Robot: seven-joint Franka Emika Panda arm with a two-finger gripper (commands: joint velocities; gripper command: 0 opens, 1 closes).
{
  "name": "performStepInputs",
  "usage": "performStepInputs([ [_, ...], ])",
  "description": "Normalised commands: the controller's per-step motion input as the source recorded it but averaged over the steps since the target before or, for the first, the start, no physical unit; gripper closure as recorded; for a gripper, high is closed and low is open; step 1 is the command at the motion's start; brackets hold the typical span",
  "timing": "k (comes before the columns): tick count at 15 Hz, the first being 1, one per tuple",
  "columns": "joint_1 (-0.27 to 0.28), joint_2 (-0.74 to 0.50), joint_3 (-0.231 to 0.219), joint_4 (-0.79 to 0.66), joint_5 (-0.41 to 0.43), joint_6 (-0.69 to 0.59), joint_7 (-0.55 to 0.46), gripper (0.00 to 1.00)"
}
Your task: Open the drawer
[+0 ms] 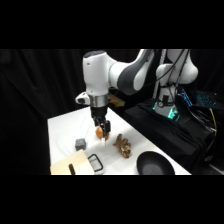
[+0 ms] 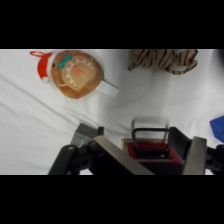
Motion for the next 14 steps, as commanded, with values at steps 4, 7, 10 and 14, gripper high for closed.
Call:
performStepInputs([
  [4, 0.034, 0.21, 0.021, 0.30, 0.119, -0.11, -0.10, 0.00],
  [7, 0.038, 0.22, 0.019, 0.36, 0.111, -0.17, -0.10, 0.00],
  [10, 0.038, 0.23, 0.017, 0.41, 0.102, -0.22, -0.09, 0.00],
  [14, 0.036, 0.21, 0.025, 0.39, 0.101, -0.22, -0.09, 0.00],
])
